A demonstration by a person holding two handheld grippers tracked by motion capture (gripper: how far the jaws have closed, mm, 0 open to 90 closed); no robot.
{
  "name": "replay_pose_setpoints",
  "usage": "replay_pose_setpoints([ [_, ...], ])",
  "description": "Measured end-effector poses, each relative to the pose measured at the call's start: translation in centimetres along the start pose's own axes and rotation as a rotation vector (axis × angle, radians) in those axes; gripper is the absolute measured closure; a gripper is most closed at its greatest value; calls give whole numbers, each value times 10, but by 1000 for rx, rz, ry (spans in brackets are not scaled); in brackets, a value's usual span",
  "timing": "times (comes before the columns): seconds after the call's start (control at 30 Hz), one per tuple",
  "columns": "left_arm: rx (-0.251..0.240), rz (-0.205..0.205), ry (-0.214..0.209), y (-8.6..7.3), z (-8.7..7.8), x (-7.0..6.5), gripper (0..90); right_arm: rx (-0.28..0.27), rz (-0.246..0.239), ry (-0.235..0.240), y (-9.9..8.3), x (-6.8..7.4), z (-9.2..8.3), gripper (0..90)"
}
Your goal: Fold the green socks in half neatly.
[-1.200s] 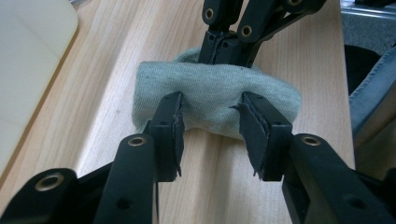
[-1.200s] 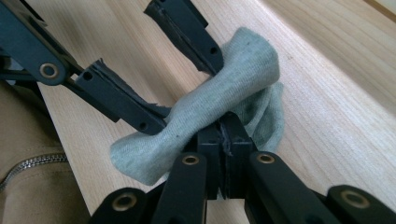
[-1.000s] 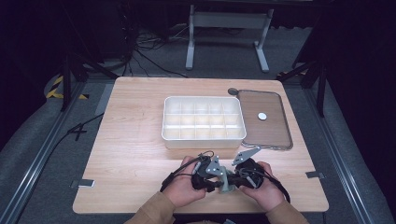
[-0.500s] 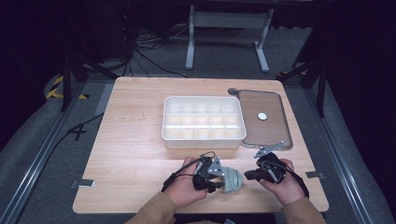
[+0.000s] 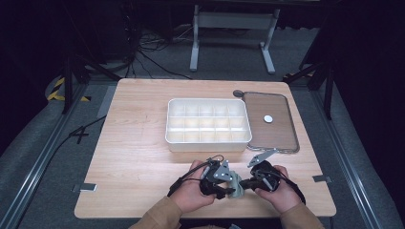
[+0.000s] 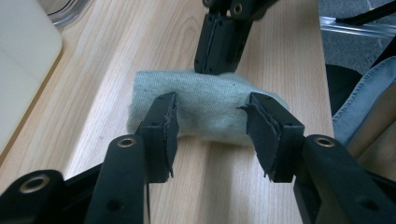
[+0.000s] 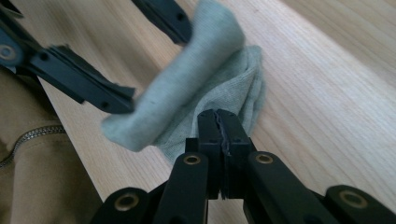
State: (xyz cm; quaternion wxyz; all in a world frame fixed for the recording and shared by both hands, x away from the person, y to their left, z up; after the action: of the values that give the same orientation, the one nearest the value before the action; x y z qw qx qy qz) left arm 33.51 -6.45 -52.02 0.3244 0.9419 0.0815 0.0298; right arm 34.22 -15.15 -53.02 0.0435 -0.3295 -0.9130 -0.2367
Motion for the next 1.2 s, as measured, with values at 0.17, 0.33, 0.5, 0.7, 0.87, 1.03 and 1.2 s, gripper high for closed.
replay_pose_setpoints([
  [0.17,1,20,0,2,4,-2,510,-2,-8,13,2,6,4,892],
  [0.33,11,38,18,1,8,-1,499,-23,10,65,4,9,8,894],
  [0.5,8,11,12,1,12,0,498,-37,33,101,4,9,10,893],
  [0.7,18,3,22,2,13,-1,498,-12,37,82,0,3,-1,794],
  [0.87,26,-4,25,3,13,-1,498,-57,70,49,1,-6,-18,744],
  [1.03,32,3,50,5,15,0,488,-104,117,-2,9,-10,-22,606],
  [1.2,48,17,107,5,16,4,389,-122,138,-35,16,-11,-18,540],
])
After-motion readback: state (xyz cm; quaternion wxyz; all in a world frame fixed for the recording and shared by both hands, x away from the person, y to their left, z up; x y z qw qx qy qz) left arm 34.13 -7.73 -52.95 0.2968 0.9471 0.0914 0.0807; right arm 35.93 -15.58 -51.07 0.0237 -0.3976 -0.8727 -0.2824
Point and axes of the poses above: each handheld gripper's, and its own axes: z roughly forward along the jaws, y roughly out of its top, x roughly to its left, the point moved 10 cm from there along z, roughly forward along the jaws, and after that the axes turned 5 degrees about x, right-handed, at the moved point
